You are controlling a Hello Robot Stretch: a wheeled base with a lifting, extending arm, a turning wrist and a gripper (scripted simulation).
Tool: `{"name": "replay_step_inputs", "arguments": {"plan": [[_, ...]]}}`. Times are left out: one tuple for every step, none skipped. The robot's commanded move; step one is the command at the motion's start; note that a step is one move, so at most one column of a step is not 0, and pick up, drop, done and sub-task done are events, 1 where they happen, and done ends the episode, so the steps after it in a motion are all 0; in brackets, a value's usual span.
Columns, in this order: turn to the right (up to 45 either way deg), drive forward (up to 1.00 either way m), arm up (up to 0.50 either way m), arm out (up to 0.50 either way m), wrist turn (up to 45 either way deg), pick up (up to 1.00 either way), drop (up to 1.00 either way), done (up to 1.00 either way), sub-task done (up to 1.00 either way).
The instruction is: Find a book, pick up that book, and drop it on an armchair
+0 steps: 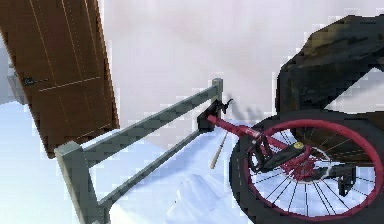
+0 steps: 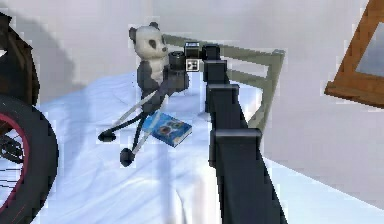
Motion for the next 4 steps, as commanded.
{"name": "replay_step_inputs", "arguments": {"plan": [[0.0,0.00,0.00,0.00,45.0,0.00,0.00,0.00,0.00],[0.0,0.00,0.00,0.00,45.0,0.00,0.00,0.00,0.00],[0.0,0.00,0.00,0.00,30.0,0.00,0.00,0.00,0.00],[0.0,0.00,-0.30,0.00,0.0,0.00,0.00,0.00,0.00]]}}
